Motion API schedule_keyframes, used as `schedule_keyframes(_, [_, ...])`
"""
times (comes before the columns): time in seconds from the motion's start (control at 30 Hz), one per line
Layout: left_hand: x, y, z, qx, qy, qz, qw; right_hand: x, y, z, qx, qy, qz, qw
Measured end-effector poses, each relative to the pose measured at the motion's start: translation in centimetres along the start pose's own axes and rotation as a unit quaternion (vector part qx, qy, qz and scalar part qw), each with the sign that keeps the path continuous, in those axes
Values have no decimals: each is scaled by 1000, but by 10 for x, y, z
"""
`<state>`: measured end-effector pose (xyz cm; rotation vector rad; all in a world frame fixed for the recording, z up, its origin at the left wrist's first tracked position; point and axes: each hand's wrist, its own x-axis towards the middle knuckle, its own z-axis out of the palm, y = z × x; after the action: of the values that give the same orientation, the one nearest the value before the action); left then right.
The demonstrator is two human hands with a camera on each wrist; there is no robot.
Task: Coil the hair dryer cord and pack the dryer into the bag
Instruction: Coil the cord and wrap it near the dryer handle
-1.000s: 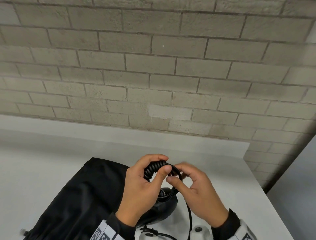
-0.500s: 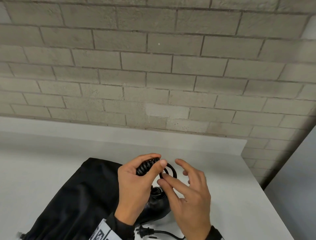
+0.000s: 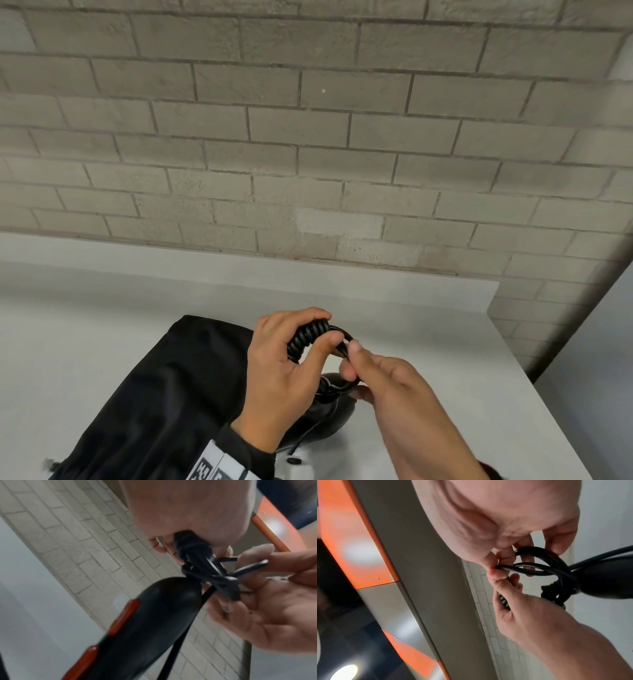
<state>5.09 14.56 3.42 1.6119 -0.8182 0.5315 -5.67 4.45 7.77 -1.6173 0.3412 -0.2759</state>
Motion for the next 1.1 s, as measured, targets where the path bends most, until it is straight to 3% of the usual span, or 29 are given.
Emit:
schedule_keyframes(0.07, [1, -1, 1, 23, 15, 34, 999, -4, 1, -2, -24, -9, -23, 999])
schedule_keyframes(0.2, [4, -5, 1, 56, 40, 81, 994, -17, 13, 3, -181, 60, -92, 977])
schedule_keyframes(0.37, [4, -5, 4, 62, 42, 97, 993, -17, 30, 7, -261, 172, -174, 934])
schedule_keyframes(0.43, [4, -6, 5, 58, 40, 97, 993, -16, 33, 10, -231, 187, -197, 934])
schedule_keyframes(0.5, [4, -6, 5, 55, 40, 98, 993, -17, 35, 13, -179, 165, -191, 951])
schedule_keyframes(0.67, [5, -7, 7, 51, 38, 102, 993, -18, 27, 7, 20, 40, -95, 994])
schedule_keyframes(0.73, [5, -8, 7, 42, 41, 95, 994, -18, 25, 1, 156, -13, -49, 986])
schedule_keyframes(0.8, [5, -10, 7, 33, 41, 86, 995, -18, 30, -3, 219, -52, -23, 974])
schedule_keyframes(0.97, [8, -14, 5, 16, 36, 60, 997, -25, 61, -2, 81, -80, -101, 988])
schedule_keyframes(1.1, [3, -11, 7, 20, 14, 79, 997, -30, 79, -5, 186, -52, -47, 980])
